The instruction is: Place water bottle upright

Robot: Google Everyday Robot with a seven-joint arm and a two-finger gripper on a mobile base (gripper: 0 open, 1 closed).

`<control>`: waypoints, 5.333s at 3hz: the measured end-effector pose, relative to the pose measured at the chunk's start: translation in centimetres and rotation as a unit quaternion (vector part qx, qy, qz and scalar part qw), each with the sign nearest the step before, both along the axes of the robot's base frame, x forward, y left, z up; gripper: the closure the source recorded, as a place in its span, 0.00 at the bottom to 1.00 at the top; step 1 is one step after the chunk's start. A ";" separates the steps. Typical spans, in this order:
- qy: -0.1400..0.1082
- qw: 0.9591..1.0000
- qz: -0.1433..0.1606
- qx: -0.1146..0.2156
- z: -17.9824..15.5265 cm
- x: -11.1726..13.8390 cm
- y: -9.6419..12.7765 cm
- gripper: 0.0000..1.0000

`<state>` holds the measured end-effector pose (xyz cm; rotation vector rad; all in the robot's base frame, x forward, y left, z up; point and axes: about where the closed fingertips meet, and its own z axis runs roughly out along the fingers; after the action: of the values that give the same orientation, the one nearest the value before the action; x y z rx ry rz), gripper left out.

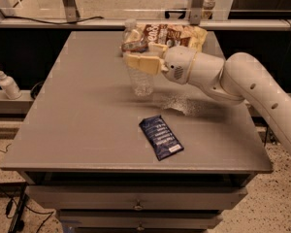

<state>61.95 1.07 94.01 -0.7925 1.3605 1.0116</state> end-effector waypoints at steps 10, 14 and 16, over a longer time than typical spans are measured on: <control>0.071 0.995 -0.023 -0.073 -0.2 0.1 -1.9 0.00; 0.190 0.951 -0.044 -0.239 -2.3 3.2 5.1 0.00; 0.212 0.922 -0.055 -0.320 -3.8 2.7 6.2 0.00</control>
Offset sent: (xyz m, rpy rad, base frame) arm -0.0159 -0.0164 -0.0244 0.0113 0.0700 -0.0069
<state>64.65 7.28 90.22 -0.9879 2.1453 0.6612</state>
